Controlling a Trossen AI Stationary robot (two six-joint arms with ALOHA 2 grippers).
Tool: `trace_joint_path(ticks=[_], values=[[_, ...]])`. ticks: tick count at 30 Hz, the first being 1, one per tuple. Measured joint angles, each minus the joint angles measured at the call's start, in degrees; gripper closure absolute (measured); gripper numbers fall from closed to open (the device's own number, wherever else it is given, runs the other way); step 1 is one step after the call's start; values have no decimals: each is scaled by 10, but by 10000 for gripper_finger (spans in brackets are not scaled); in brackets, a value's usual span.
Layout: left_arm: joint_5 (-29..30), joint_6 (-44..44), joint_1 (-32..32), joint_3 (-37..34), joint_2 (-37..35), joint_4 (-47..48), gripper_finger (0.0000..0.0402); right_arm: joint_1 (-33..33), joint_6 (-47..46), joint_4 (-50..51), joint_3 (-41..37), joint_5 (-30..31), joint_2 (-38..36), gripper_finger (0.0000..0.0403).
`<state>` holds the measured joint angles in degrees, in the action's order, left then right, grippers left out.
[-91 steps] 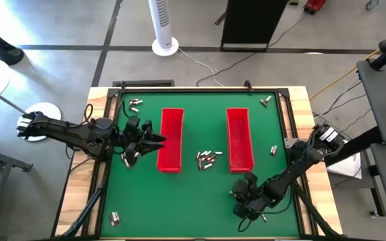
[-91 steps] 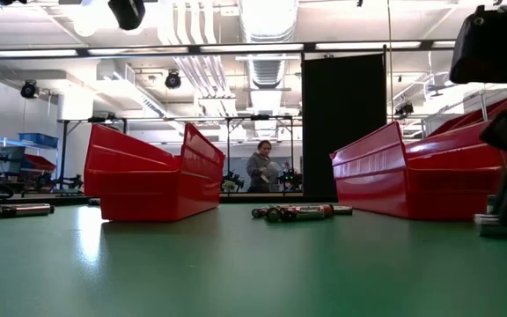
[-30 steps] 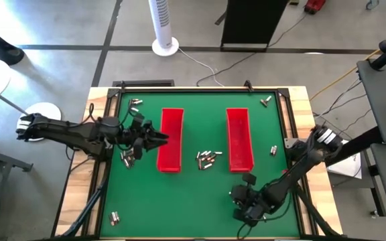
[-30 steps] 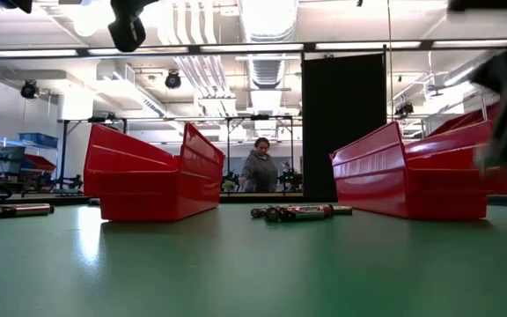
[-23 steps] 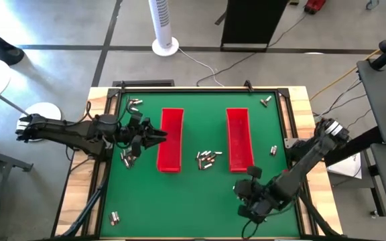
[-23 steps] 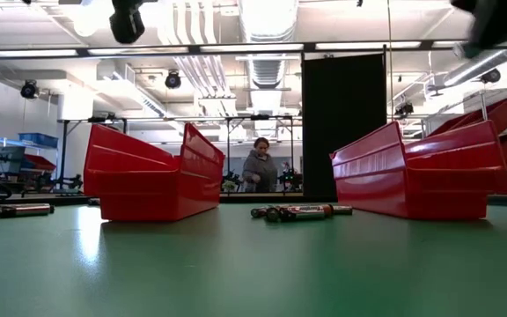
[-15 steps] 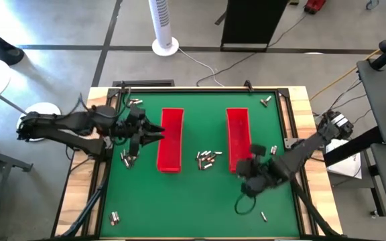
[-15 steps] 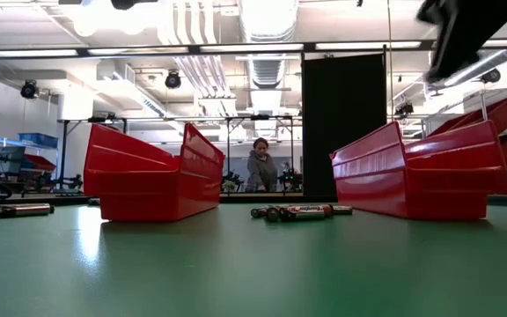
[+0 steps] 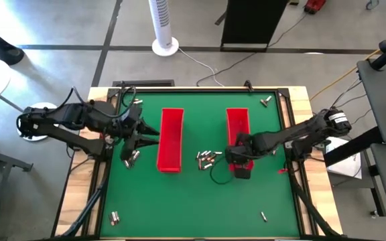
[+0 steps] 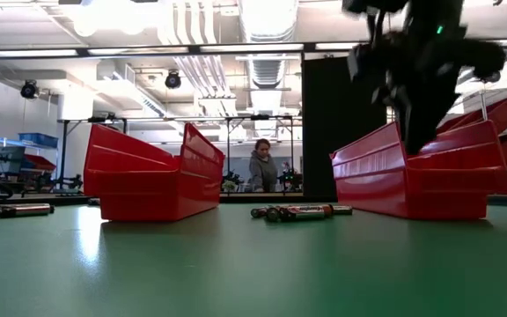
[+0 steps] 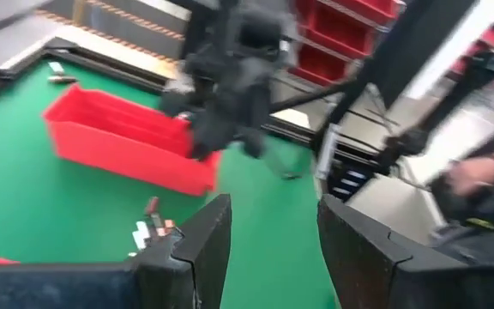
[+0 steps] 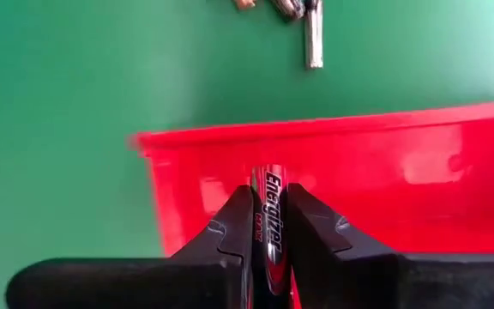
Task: Sort batteries
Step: Put the silver battery into the right red bin
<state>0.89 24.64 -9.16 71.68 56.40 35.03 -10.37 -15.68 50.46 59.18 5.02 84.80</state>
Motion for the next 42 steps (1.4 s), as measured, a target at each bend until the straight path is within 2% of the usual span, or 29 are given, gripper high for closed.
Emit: trace_joint_path(ticks=[7, 11, 18, 22, 34, 42], values=[[-1, -43, -12, 1, -9, -2, 246, 44, 77, -23, -25, -27, 32, 359], [0, -47, -11, 0, -15, -4, 246, 60, 90, -33, -27, -36, 59, 357], [0, -48, -12, -1, -18, -3, 246, 64, 116, -47, -27, -36, 104, 329], [0, -49, -12, -2, -19, -1, 246, 64, 98, -57, -24, -37, 117, 306], [7, -79, -11, -2, -18, -14, 246, 64, 88, -31, -1, -34, 64, 204], [16, -95, -11, -2, -6, -56, 246, 64, 87, 0, 61, -34, 42, 169]])
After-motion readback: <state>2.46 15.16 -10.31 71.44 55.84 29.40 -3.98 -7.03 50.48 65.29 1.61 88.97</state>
